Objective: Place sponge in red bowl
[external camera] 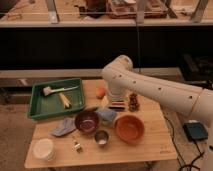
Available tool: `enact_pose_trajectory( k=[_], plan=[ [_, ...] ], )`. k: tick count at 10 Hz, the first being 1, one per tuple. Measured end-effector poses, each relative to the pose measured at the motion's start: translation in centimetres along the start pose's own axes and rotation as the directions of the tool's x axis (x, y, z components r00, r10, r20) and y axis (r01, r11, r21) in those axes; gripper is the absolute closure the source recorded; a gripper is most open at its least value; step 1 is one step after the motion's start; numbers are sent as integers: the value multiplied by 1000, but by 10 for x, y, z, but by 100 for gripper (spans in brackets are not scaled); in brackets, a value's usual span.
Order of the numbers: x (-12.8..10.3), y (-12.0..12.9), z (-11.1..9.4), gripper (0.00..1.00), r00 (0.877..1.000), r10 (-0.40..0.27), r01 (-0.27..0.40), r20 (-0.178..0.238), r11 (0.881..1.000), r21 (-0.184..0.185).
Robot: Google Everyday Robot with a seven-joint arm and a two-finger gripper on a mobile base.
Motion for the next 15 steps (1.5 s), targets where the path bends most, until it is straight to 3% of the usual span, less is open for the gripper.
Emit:
enact_pose_trajectory(
  k=[2, 4, 5, 8, 15],
  plan=[
    [3, -14, 0, 20, 996, -90, 90, -8, 996, 26],
    [4, -13, 0, 20, 996, -90, 90, -12, 996, 27],
    [7, -10, 5, 20, 993, -115, 115, -7, 993, 21],
    [19, -25, 34, 20, 976, -220, 220, -10, 974, 51],
    [16, -36, 57, 20, 960, -280, 281, -24, 955, 90]
  ],
)
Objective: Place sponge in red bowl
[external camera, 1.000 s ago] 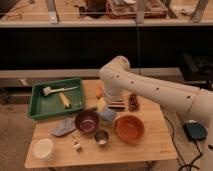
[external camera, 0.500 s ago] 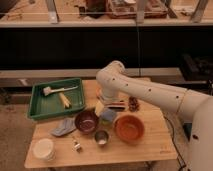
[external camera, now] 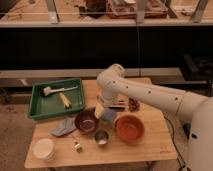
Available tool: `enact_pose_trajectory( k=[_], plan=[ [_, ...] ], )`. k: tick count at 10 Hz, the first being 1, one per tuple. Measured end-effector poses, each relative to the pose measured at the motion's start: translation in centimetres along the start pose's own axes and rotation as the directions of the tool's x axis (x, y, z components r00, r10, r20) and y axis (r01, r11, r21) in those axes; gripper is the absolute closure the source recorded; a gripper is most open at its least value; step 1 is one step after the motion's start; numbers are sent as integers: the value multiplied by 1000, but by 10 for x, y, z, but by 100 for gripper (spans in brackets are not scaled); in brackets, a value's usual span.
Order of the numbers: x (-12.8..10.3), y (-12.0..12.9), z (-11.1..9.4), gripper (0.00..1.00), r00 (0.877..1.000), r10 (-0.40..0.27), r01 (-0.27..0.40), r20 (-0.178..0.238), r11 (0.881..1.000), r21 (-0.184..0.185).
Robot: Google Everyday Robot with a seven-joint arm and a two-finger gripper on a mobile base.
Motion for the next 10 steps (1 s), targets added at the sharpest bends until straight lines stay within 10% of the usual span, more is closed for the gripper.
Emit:
enact_pose_trajectory(
  k=[4, 10],
  plan=[
    [-2, -4, 14, 27, 1000, -12, 12, 12, 1000, -2],
    [-2, -6, 14, 78, 1000, -13, 13, 14, 1000, 5]
  ],
)
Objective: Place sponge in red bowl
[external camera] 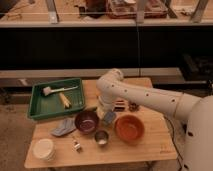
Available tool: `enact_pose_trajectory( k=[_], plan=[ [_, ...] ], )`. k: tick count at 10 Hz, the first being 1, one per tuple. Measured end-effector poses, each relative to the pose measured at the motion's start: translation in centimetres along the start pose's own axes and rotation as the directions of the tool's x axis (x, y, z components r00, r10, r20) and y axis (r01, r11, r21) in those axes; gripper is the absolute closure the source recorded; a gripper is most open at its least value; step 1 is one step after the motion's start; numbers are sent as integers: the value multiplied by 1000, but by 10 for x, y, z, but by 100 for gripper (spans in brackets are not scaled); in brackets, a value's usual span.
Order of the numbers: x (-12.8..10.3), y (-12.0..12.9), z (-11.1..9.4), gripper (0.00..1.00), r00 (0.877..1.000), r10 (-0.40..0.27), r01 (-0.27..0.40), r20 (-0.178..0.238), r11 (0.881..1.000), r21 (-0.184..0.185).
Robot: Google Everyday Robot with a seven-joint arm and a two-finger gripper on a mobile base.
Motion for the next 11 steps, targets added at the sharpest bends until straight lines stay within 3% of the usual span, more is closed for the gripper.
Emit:
enact_pose_trajectory(
  k=[1, 4, 6, 8, 11],
  plan=[
    [2, -1, -8, 78, 1000, 1, -1, -7, 1000, -17],
    [-2, 7, -59, 78, 998, 62, -64, -22, 993, -96],
    [-27, 27, -83, 78, 982, 186, -187, -28, 977, -104],
    [-67, 47, -84, 78, 954, 297, -299, -36, 952, -72],
    [-114, 61, -51, 78, 907, 416, -416, -65, 909, 20]
  ],
)
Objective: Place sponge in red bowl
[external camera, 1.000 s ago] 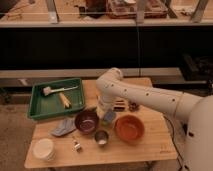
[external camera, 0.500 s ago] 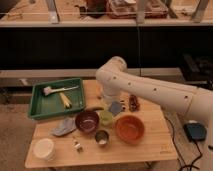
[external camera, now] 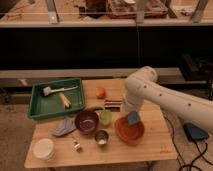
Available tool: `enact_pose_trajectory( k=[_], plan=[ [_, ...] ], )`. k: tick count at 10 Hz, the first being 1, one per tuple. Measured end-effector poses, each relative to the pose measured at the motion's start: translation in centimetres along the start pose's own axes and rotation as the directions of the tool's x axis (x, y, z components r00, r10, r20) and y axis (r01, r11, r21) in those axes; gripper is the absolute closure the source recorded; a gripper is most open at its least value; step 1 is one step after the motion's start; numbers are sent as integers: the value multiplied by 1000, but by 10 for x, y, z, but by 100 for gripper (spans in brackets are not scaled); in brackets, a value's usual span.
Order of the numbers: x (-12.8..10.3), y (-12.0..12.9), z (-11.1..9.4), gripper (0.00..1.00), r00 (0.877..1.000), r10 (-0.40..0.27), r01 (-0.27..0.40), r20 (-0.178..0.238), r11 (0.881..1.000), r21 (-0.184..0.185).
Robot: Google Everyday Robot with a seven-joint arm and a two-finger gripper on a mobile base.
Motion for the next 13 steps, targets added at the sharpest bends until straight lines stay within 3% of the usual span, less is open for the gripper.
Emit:
enact_pose_trajectory(
  k=[3, 5, 8, 9, 11, 13],
  plan=[
    [-29, 20, 51, 77, 995, 94, -92, -16, 991, 98],
    [-37, 27, 66, 58, 992, 127, -124, -15, 984, 129],
    [-30, 29, 63, 28, 991, 132, -127, -25, 981, 144],
    [-26, 27, 63, 22, 992, 124, -119, -24, 982, 149],
    [-17, 19, 64, 20, 995, 99, -96, -13, 984, 153],
    [-13, 15, 62, 20, 997, 81, -82, 10, 988, 134]
  ],
)
